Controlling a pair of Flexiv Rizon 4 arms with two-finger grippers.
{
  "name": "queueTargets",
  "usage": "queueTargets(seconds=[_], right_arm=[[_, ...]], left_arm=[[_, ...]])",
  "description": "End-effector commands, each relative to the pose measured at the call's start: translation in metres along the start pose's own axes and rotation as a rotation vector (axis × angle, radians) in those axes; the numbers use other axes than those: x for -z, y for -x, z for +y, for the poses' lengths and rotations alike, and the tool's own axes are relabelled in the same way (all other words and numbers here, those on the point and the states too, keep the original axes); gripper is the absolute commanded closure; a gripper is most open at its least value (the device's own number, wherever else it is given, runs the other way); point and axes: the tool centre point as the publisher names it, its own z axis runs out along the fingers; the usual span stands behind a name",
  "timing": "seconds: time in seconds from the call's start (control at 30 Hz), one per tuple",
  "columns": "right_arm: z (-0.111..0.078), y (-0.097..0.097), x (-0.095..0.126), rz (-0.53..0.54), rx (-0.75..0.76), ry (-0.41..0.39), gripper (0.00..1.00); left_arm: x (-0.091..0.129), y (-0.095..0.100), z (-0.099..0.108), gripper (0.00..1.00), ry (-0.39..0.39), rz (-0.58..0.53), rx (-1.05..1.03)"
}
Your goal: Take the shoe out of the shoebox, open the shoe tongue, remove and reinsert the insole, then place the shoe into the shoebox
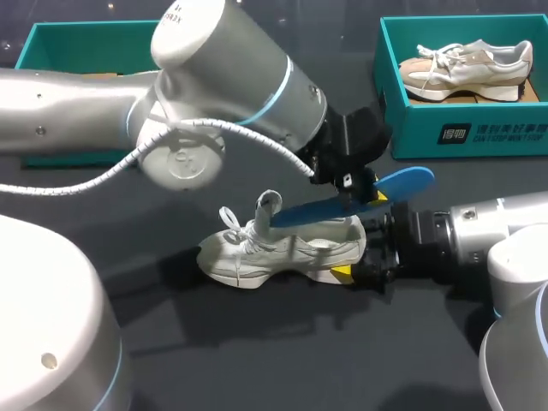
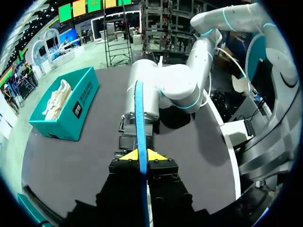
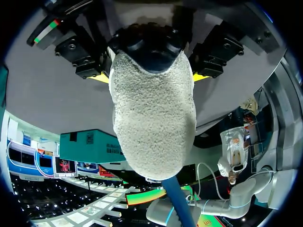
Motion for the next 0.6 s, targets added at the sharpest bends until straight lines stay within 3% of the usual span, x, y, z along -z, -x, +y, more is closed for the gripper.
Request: queueTargets(seconds=[0.03, 0.5, 0.6], right_arm=[[0.001, -0.001, 0.000, -0.002, 0.000, -0.002, 1.00], [0.001, -0.001, 0.000, -0.002, 0.000, -0.002, 1.00], [0.001, -0.001, 0.000, -0.002, 0.000, -0.002, 1.00]], left_arm=[[0.027, 0.002, -0.018, 1.00, -0.025, 0.055, 0.024], [0.027, 0.002, -0.018, 1.00, -0.025, 0.055, 0.024], [0.060, -0.001, -0.034, 1.00, -0.212, 0.054, 0.088]])
